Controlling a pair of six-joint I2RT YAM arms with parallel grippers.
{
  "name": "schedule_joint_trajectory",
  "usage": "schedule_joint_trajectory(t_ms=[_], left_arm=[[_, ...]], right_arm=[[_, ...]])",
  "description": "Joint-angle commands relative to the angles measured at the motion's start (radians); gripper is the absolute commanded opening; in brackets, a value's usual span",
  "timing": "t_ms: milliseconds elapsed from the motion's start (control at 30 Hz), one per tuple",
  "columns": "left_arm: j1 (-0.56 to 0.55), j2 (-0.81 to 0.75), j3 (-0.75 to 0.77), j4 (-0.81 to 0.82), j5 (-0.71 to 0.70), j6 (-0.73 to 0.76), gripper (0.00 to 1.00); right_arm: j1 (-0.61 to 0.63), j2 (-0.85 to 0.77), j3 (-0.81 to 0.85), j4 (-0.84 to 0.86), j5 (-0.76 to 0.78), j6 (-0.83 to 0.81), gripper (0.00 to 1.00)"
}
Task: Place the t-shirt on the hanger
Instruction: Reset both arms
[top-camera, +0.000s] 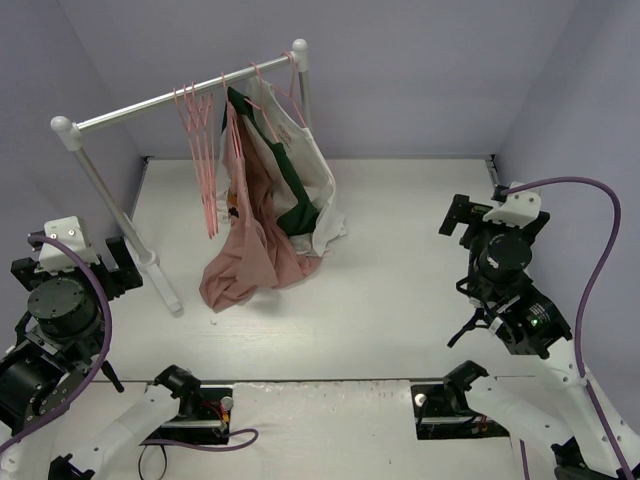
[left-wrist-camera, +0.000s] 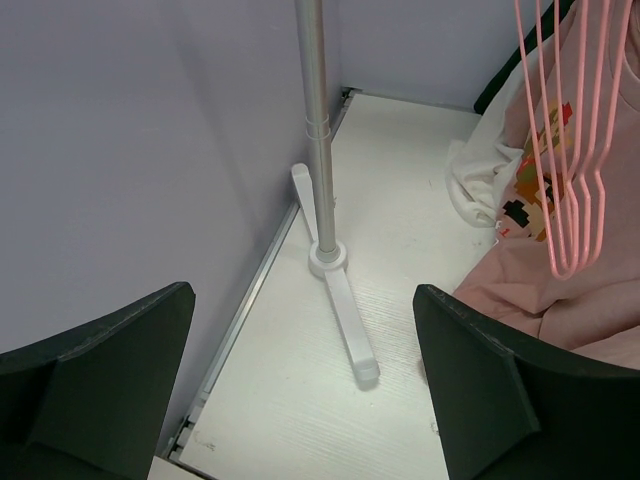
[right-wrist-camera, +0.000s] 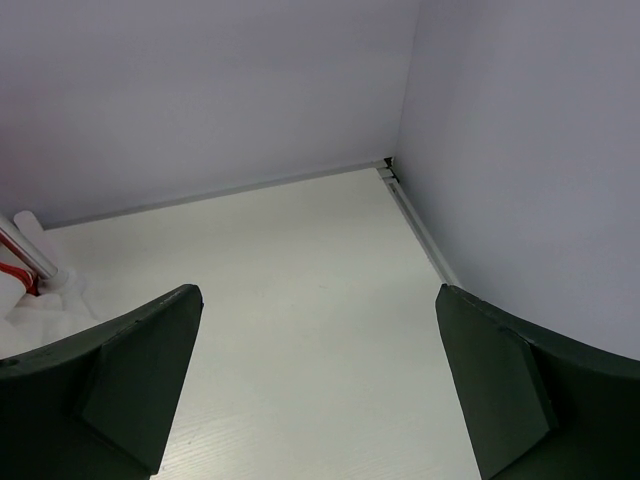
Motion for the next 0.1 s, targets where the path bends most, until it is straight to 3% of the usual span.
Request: schedule_joint_trajectory(t_ms=[0,67], left_arm=[[0.004,0.022,0.015,0.025,-0.005,-0.01,0.87],[0.004,0.023,0.013,0.022,-0.003,-0.011,0.87]], right_arm=[[-0.005,0.019,0.043,0.072,0.015,0.005,1.0],[-0.003,0.02,0.045,0.072,0.009,0.003,1.0]])
